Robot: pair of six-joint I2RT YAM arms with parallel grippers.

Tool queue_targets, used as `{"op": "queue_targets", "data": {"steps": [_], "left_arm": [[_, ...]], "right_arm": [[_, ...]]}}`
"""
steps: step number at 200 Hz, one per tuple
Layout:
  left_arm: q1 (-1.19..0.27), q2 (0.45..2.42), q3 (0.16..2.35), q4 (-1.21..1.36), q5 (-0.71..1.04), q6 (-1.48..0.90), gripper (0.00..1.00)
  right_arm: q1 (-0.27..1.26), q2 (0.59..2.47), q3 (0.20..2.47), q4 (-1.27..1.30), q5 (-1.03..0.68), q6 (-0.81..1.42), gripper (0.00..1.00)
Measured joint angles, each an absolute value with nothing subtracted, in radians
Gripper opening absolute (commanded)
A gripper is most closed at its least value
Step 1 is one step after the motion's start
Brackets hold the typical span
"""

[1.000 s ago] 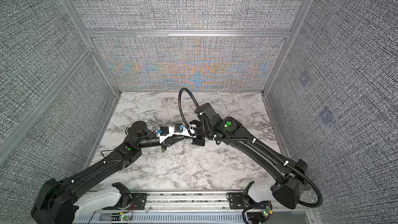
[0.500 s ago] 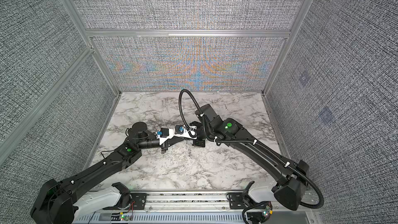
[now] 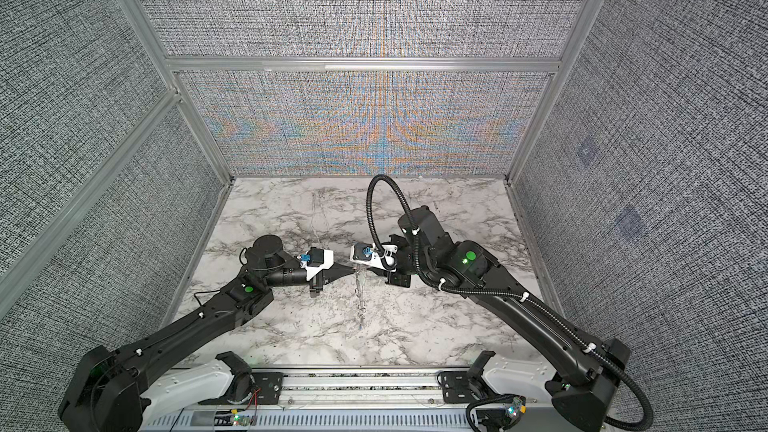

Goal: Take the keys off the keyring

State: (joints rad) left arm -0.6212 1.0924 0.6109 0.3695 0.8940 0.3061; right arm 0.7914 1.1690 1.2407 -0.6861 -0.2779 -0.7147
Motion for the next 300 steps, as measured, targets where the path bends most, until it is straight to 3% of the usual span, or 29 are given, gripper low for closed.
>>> {"op": "queue_targets", "data": {"steps": [185, 300], "left_arm": [[-0.627, 1.111, 0.617, 0.47, 0.942, 0.252, 0.0], [-0.635, 1.117, 0.617, 0.477, 0.952, 0.242, 0.0]], "right_arm": [[0.8, 1.095, 1.057, -0.451, -0.336, -0.561, 0.3], [0.8, 1.083, 1.053, -0.412, -0.377, -0.574, 0.17]]}}
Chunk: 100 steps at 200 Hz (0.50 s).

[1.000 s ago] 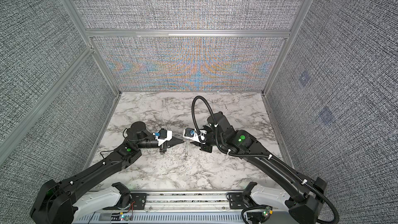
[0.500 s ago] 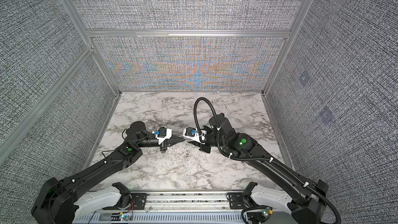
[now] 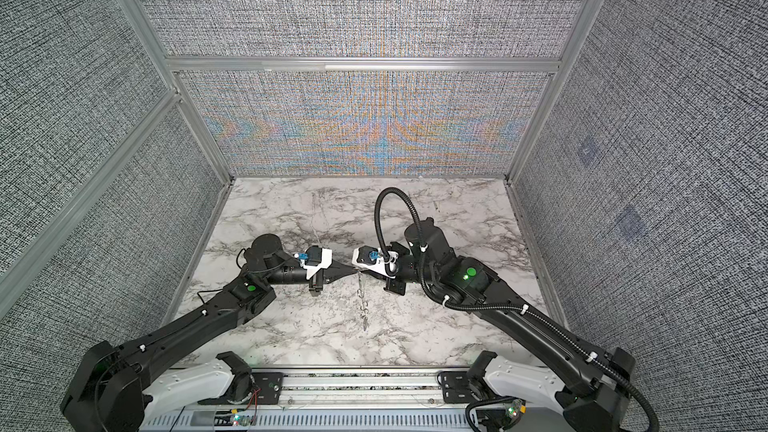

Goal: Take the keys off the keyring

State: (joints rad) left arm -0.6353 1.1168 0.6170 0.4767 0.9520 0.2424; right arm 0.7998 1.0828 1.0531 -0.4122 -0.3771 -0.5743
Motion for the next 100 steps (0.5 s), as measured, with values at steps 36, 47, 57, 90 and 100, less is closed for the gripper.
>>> {"op": "queue_targets", "data": {"steps": [36, 47, 57, 90, 100], "left_arm": [[-0.64, 1.127, 0.634, 0.473, 0.96, 0.243, 0.0], [-0.64, 1.13, 0.639, 0.472, 0.965, 0.245, 0.0], [-0.641, 1.131, 0.641, 0.468, 0.967, 0.248, 0.0], [-0.642, 1.133, 0.643, 0.46, 0.968, 0.255, 0.0], [-0.642, 1.133, 0.643, 0.458, 0.968, 0.255, 0.0]], "right_arm": [[0.8, 1.084, 1.053, -0.411, -0.391, -0.574, 0.13], [0.799, 1.085, 1.053, -0.411, -0.397, -0.574, 0.12], [0.799, 1.088, 1.053, -0.412, -0.401, -0.574, 0.11], [0.799, 1.089, 1.053, -0.415, -0.412, -0.574, 0.05], [0.799, 1.088, 1.053, -0.417, -0.412, -0.574, 0.03]]}}
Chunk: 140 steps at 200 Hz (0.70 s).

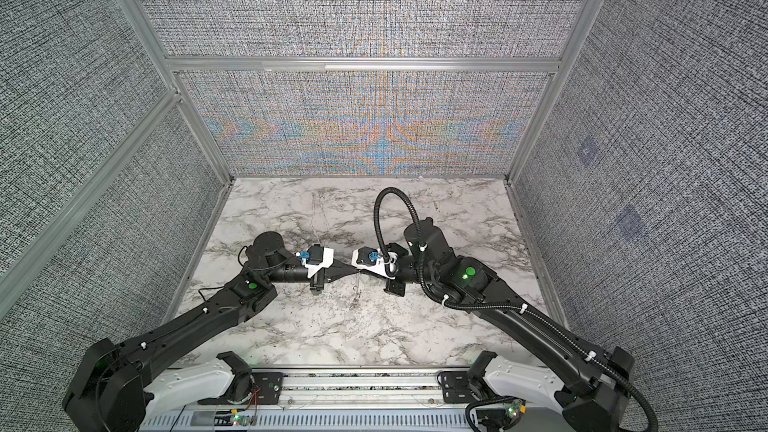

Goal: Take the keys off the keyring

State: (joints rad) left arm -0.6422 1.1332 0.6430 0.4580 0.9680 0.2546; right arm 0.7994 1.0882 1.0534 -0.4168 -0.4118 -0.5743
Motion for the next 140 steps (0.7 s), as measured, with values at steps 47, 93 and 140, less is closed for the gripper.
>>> {"op": "queue_targets", "data": {"steps": [47, 93, 140], "left_arm": [[-0.644, 1.129, 0.657, 0.423, 0.966, 0.276, 0.13], [-0.646, 1.082, 0.751, 0.234, 0.899, 0.416, 0.29], [-0.67, 1.069, 0.854, 0.024, 0.825, 0.59, 0.28]], "right_arm": [[0.799, 1.087, 1.059, -0.425, -0.414, -0.578, 0.0], [0.799, 1.108, 1.106, -0.49, -0.402, -0.585, 0.0], [0.799, 1.135, 1.143, -0.562, -0.397, -0.588, 0.0]]}}
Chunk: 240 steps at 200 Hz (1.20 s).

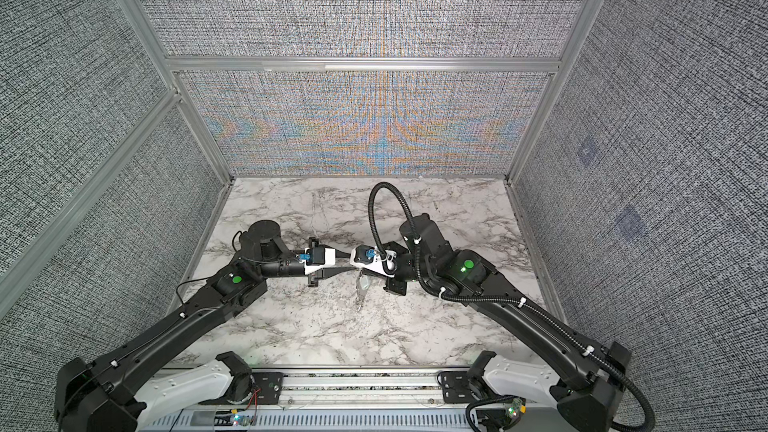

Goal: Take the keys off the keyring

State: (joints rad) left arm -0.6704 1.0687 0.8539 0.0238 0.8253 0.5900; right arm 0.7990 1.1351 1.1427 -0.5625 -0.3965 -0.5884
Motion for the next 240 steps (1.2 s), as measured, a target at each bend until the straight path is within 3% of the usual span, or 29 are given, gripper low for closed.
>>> {"op": "queue_targets", "data": {"steps": [50, 102, 173, 215, 240], "left_arm": [[-0.708, 1.106, 0.912, -0.107, 0.776, 0.701, 0.27], [-0.736, 1.123, 0.938, -0.17, 0.736, 0.757, 0.16], [-0.744, 1.134, 0.947, -0.183, 0.725, 0.779, 0.13], [-0.745, 1.144, 0.96, -0.208, 0.729, 0.784, 0.0], [-0.745, 1.15, 0.964, -0.212, 0.733, 0.784, 0.0]], "right_arm": [[0.799, 1.146, 1.156, -0.595, -0.402, -0.588, 0.0], [0.799, 1.151, 1.158, -0.597, -0.404, -0.588, 0.0], [0.799, 1.155, 1.165, -0.6, -0.405, -0.586, 0.0], [0.797, 1.156, 1.165, -0.604, -0.398, -0.586, 0.0], [0.797, 1.156, 1.165, -0.606, -0.395, -0.586, 0.03]]}}
